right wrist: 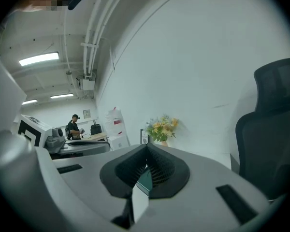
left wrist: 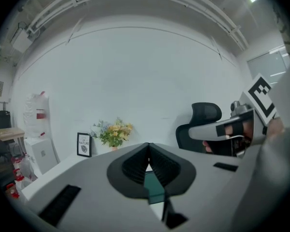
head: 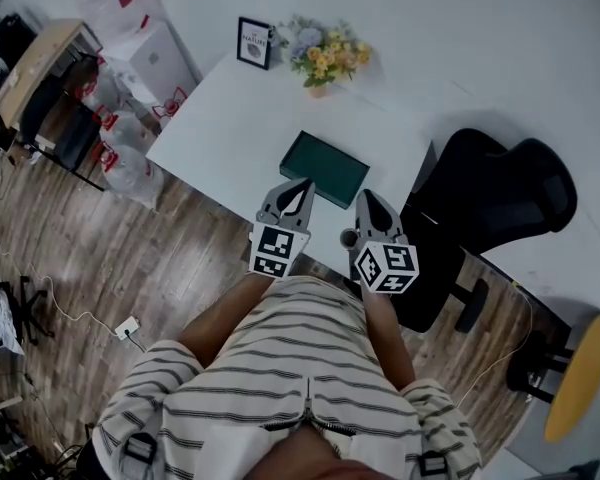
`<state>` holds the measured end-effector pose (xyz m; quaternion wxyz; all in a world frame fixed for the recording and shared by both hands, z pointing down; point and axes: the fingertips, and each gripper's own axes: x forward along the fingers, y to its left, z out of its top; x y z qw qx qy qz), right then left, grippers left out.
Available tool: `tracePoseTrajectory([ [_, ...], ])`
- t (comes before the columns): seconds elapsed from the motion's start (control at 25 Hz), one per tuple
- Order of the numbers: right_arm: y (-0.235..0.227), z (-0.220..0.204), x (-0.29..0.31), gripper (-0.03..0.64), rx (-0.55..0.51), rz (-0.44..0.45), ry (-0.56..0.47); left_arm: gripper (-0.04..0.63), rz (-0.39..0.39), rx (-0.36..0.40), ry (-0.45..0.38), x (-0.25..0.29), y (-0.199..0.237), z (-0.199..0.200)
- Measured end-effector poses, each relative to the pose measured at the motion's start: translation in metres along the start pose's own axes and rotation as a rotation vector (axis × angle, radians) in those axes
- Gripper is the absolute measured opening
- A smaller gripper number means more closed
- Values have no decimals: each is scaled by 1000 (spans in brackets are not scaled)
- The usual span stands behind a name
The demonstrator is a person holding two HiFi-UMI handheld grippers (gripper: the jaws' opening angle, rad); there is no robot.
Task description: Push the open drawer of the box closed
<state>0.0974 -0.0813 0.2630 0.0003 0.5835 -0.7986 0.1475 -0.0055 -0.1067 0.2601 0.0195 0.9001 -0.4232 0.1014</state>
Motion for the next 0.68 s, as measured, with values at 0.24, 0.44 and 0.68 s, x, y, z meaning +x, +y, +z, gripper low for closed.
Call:
tracePoseTrajectory([
  [0.24,0,4,1,-5,-14,-2,-17,2,-10,6,-11,4,-1,5],
  [0.44,-2,3,2,-5,-19,1,-16,2,-11,21,-12,8,-3,5],
  [0.68,-5,7,6,-5,-24,8,-22,2,-13,20,-17,13,-4,7],
])
